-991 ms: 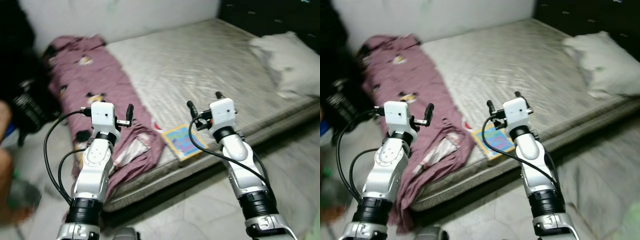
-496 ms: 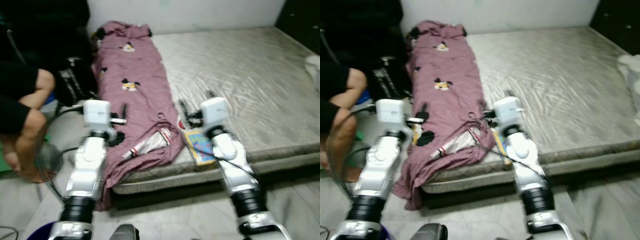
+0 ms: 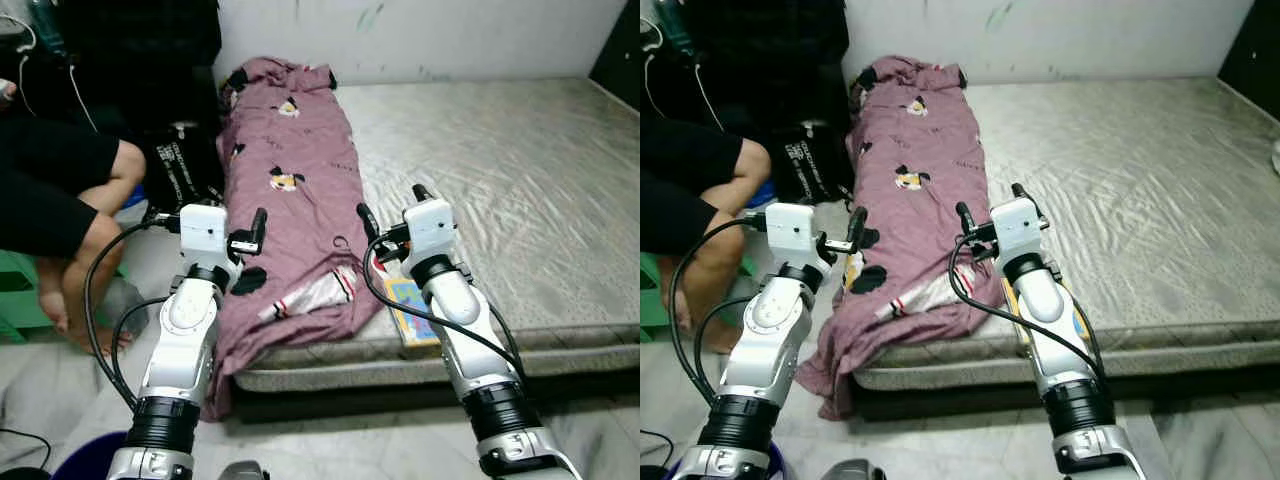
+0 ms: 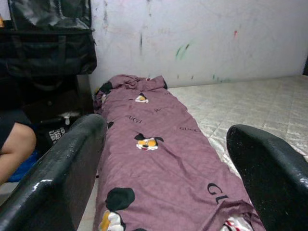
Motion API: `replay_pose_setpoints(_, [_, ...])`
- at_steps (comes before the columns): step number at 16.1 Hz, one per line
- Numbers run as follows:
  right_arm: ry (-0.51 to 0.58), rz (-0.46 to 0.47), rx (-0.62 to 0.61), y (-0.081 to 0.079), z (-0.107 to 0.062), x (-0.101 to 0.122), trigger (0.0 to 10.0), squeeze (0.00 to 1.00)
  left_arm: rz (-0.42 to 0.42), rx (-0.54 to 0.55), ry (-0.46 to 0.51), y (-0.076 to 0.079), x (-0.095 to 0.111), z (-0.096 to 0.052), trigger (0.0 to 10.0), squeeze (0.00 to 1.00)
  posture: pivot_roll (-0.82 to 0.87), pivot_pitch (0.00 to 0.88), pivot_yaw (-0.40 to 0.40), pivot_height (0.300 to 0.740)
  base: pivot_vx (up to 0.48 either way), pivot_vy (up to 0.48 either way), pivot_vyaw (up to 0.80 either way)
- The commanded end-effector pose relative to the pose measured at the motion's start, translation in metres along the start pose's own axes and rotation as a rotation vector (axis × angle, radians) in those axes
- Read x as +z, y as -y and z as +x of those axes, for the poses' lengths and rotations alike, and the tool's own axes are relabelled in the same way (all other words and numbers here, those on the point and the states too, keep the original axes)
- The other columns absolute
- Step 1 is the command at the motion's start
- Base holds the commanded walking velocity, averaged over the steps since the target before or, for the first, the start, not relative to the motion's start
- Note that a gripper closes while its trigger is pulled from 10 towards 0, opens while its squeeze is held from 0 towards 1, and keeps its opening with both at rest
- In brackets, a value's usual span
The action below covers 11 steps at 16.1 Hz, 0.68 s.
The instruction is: Clean up the room
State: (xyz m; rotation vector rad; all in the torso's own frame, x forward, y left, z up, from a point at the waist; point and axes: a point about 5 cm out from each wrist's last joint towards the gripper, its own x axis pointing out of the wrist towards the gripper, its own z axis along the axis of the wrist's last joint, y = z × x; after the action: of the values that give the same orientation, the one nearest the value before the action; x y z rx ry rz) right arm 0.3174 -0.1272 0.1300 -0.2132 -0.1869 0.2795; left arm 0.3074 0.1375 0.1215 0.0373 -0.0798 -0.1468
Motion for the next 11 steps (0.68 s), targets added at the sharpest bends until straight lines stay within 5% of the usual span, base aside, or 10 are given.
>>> replay_pose_setpoints(1, [0.008,0.005,0.006,-0.0005,0.0026,0.0026,10.0,0.0,0.0,-0.001,0.011,-0.0024,0.0025,0.0003,10.0,0.0,0.0,0.0,-0.008,0.74,0.304,0.0,0.0])
replay_pose_setpoints(7, [0.012,0.007,0.001,-0.0001,0.0037,0.0033,10.0,0.0,0.0,-0.004,0.014,-0.0029,0.0032,0.001,10.0,0.0,0.0,0.0,-0.006,0.74,0.324,0.0,0.0])
replay_pose_setpoints(11, [0.013,0.01,0.002,-0.0005,0.0044,0.0036,10.0,0.0,-0.009,0.014,-0.005,-0.0045,0.0008,0.0015,10.0,0.0,0.0,0.0,-0.004,0.74,0.0,0.0,0.0])
